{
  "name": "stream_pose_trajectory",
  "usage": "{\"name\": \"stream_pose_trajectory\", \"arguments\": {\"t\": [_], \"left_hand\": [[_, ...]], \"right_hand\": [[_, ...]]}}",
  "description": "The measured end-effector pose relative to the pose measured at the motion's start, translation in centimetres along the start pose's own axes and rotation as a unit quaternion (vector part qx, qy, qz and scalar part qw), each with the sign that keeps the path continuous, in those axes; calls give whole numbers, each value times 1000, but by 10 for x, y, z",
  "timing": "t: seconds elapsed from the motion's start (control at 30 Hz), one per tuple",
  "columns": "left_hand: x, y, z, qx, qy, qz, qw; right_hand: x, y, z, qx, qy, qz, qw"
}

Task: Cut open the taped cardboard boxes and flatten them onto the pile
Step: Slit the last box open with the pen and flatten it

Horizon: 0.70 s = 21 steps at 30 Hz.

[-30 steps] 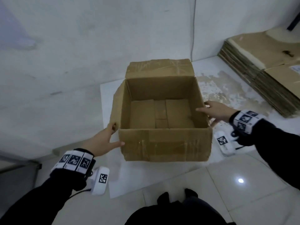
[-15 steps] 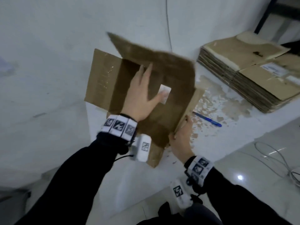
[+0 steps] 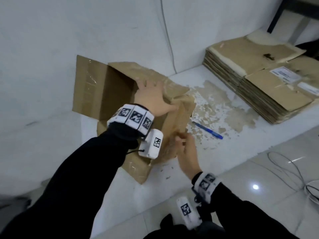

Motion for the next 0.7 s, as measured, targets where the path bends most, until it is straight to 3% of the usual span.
{"name": "stream_pose_trajectory", "arguments": {"t": [0.07,0.13,0.23,0.3,0.37,0.4,0.47,0.53,0.6,0.63,0.7], "left_hand": [[-6,-15,14,12,-14,18,1000],[-7,-32,37,30,-16,34,999],[-5,-57,72,12,-24,64,998],[-5,-73,89,-16,-24,62,998],[-2,-85,103,-46,-19,32,998],[1,-90,110,-57,-20,-3,998],[9,-99,129,-92,-44,-38,994],[10,-97,149,-151,-45,64,985],[4,-82,161,-197,59,241,948],[2,-70,162,-201,139,276,930],[-4,-42,155,-187,279,193,922]], "right_hand": [[-19,-2,-30,122,3,-76,990],[-27,-13,-58,225,-71,-164,958],[-35,-51,-80,259,-127,-293,912],[-34,-75,-86,148,-119,-263,946],[-26,-101,-80,-61,-161,-126,977],[-19,-110,-74,-167,-188,-58,966],[-2,-119,-61,-322,-229,64,916],[7,-118,-50,-372,-263,119,882],[8,-118,-43,-426,-265,133,855],[7,-120,-39,-443,-268,131,845],[5,-121,-35,-430,-305,100,844]]}}
Point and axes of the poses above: each hand's wrist, its own z-axis away from the middle knuckle, its own x-axis out of the palm, y = z × x, the point moved 2 cm from there along -z, towards the middle knuckle, and after that the axes turned 6 degrees about y, right-handed, at the moved point
